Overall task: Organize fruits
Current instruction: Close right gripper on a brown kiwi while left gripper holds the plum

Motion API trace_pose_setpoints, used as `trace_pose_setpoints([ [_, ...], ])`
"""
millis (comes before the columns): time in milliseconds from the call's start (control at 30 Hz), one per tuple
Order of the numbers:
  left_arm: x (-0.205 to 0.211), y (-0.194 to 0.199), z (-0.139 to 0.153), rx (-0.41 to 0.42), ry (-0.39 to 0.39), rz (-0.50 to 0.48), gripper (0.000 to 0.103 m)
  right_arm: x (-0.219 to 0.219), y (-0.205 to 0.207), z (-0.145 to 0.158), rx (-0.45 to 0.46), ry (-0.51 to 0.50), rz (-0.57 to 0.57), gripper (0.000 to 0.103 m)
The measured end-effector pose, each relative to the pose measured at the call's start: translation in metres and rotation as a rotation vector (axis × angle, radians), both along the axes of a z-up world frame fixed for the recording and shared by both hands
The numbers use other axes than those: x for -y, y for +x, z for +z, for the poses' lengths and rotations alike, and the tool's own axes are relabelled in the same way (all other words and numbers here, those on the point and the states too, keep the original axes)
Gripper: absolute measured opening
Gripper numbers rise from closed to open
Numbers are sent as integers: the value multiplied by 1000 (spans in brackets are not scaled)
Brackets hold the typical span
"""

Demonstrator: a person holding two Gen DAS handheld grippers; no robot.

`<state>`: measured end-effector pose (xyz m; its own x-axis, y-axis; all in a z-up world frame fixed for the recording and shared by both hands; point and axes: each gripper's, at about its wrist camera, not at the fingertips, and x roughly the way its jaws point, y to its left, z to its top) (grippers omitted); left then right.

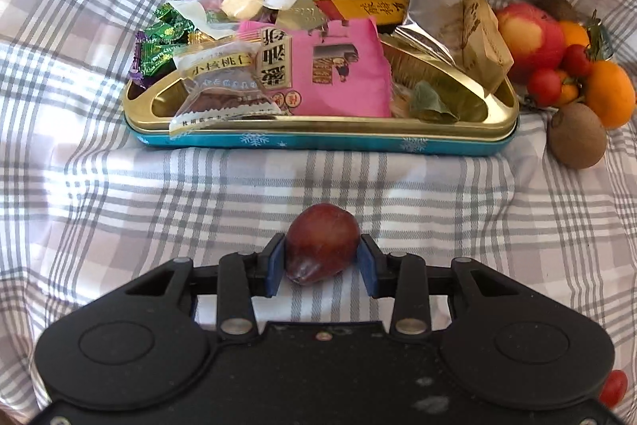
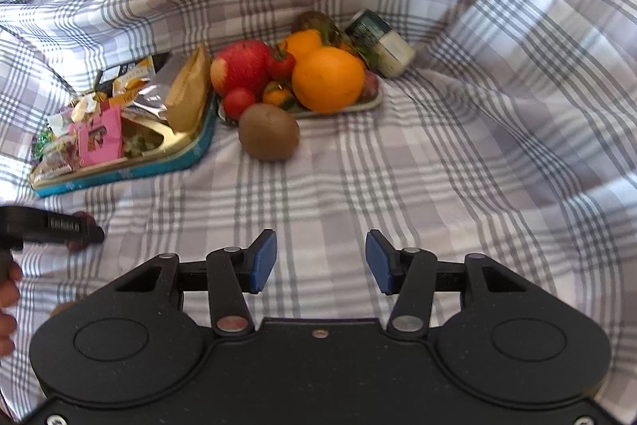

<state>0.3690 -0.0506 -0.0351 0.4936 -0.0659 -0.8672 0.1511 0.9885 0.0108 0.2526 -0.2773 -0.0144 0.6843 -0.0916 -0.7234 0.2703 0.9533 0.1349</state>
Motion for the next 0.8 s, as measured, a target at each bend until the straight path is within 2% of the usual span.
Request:
trace_pose_setpoints([
  [67, 1, 0, 0, 13, 8, -6, 41, -1, 10, 0, 9, -5, 10, 57],
  [200, 4, -3, -4, 54, 45, -13, 56, -4, 27, 2, 39, -8, 27, 57],
  [367, 0, 3, -6, 61, 21, -12, 59, -5, 47, -2, 64, 13, 23, 57],
  [500, 0, 1, -10, 88, 33, -22, 60, -5, 65, -9, 51, 42, 9, 58],
  [800, -1, 2, -9, 87, 22, -33, 60, -10, 95, -18, 39, 40, -13, 58],
])
